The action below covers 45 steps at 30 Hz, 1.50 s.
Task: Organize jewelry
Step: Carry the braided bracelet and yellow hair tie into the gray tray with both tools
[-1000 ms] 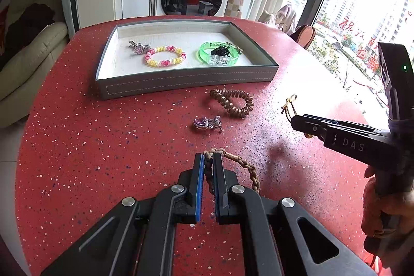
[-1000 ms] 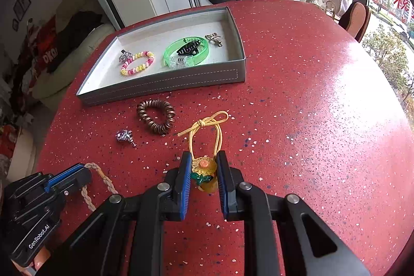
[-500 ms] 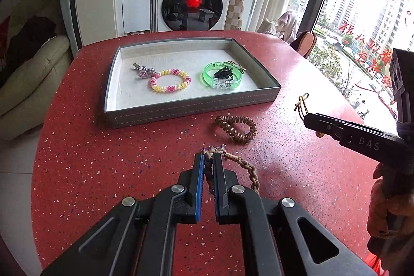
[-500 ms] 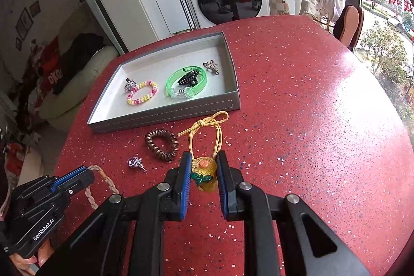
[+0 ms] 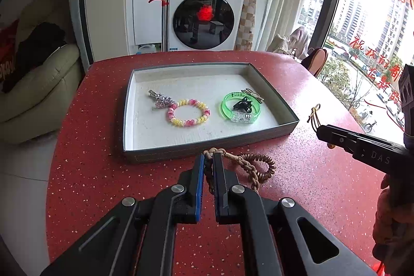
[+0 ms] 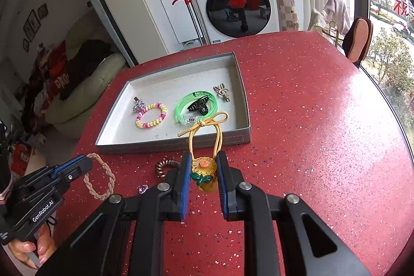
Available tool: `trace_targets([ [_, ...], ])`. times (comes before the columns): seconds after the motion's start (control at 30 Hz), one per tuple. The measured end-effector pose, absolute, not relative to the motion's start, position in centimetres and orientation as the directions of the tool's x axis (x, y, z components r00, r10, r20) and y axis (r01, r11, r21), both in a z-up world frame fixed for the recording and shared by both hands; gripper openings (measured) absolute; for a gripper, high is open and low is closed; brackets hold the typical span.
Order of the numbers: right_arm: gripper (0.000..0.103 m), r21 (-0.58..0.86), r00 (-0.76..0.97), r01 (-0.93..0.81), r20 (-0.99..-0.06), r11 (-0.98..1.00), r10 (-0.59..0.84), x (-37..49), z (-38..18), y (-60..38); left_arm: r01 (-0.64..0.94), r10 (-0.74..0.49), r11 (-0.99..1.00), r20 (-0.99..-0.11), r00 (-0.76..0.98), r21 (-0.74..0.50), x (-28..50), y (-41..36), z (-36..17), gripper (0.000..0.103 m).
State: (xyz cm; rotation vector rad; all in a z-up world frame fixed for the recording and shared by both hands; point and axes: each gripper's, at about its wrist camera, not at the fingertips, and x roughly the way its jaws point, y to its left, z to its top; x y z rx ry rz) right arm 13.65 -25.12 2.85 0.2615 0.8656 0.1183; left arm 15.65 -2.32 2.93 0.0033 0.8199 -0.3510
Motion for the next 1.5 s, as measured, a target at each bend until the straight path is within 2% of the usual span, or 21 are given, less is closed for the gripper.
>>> trace_targets([
  [0.47,0.021,0.263,0.63,-0.03,-0.744,0.964,0.222,17.3,3.2,-24.9,0.268,-0.308,0.948,-0.706,0.638,-0.172,20.6,-1.6,2.9,0.025],
  [1.07,0.021,0.234,0.59,-0.073,-0.773,0.969,0.231,26.8,1.9,-22.2,0.149,-0.209,0.978,-0.749,0.629,-0.148,30.4,-0.5,-0.4,0.025],
  [1.5,0.021,0.201,0.564,0.047,-0.814,0.978,0.14,32.6,-2.1,-24.2,0.125,-0.132,0.99,-0.786,0.604,-0.07,33.3,-1.8,-3.1,0.025],
])
